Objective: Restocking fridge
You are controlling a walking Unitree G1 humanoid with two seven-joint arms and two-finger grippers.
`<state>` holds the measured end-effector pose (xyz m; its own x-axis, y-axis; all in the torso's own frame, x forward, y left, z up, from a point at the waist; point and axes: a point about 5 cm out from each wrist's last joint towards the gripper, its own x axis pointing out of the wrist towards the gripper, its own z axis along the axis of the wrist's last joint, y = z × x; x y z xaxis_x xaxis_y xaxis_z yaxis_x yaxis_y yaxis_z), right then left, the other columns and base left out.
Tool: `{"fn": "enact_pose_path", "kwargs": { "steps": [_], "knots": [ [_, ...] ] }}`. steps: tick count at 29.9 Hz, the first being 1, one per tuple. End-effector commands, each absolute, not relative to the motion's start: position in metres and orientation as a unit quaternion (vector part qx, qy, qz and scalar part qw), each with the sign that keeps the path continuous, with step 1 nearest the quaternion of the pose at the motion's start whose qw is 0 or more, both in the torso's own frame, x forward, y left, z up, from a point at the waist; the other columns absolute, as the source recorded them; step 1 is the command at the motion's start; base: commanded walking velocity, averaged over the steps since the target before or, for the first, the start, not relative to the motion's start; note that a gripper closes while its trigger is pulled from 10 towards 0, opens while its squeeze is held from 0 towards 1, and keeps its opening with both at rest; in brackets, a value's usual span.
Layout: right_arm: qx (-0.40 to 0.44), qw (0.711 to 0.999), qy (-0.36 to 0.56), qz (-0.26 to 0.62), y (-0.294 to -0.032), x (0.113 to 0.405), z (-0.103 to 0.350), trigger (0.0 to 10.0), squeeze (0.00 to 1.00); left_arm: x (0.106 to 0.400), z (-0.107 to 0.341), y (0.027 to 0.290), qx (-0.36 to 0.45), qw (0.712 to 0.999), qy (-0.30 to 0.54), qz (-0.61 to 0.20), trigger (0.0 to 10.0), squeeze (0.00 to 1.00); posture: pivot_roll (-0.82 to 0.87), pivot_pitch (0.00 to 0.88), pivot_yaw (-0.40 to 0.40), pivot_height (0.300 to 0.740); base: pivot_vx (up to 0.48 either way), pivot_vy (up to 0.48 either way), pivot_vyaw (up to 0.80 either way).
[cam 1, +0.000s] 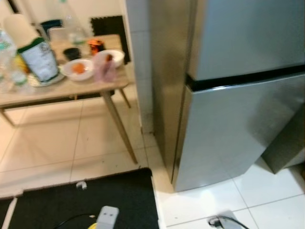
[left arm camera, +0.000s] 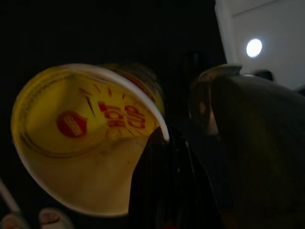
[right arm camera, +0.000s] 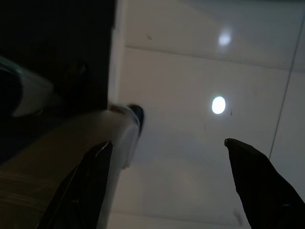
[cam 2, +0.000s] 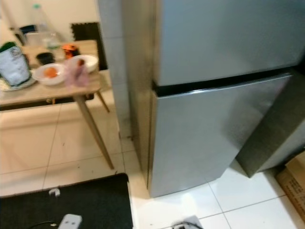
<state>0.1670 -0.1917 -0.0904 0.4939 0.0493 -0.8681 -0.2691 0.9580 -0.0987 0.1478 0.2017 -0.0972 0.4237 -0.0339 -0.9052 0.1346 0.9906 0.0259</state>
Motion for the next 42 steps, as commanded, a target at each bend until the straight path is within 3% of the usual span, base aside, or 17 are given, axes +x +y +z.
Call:
{"fn": "enact_pose_path", "kwargs": {
  "steps": [1,11,20,26,28,32,36,42],
  "knots": [
    [-0.116,0.846,0.515,0.075,-0.201,0.154,-0.095,10.0,0.0,0.133,-0.103,0.199,0.049,0.828,0.556,-0.056,10.0,0.0,-0.04,0.079,-0.012,0.74,0.0,0.0,0.0],
    [-0.118,0.846,0.516,0.071,-0.201,0.153,-0.095,10.0,0.0,0.13,-0.104,0.2,0.041,0.826,0.56,-0.051,10.0,0.0,-0.04,0.081,-0.012,0.74,0.0,-0.339,0.0],
    [-0.115,0.848,0.513,0.067,-0.201,0.155,-0.094,10.0,0.0,0.131,-0.104,0.198,0.039,0.827,0.558,-0.05,10.0,0.0,-0.04,0.08,-0.015,0.74,0.0,0.0,0.0],
    [-0.085,0.895,0.434,0.052,-0.206,0.198,-0.072,10.0,0.0,0.131,-0.104,0.197,0.037,0.827,0.559,-0.05,10.0,0.0,-0.04,0.084,-0.017,0.74,0.0,0.0,0.0],
    [-0.052,0.936,0.339,0.082,-0.206,0.242,-0.041,10.0,0.0,0.13,-0.104,0.197,0.037,0.826,0.56,-0.051,10.0,0.0,-0.04,0.084,-0.017,0.74,0.0,0.0,0.0],
    [-0.066,0.944,0.309,0.093,-0.21,0.259,-0.026,10.0,0.0,0.131,-0.104,0.197,0.037,0.826,0.56,-0.051,10.0,0.0,-0.05,0.085,-0.015,0.74,0.0,0.0,0.0],
    [-0.133,0.936,0.317,0.081,-0.229,0.269,-0.015,10.0,0.0,0.131,-0.104,0.196,0.035,0.827,0.559,-0.051,10.0,0.0,-0.05,0.086,-0.019,0.74,0.0,0.0,0.0],
    [-0.132,0.918,0.329,0.177,-0.232,0.267,-0.011,10.0,0.0,0.129,-0.105,0.196,0.034,0.826,0.56,-0.05,10.0,0.0,-0.05,0.093,-0.02,0.74,0.0,0.0,0.0]
  ]
}}
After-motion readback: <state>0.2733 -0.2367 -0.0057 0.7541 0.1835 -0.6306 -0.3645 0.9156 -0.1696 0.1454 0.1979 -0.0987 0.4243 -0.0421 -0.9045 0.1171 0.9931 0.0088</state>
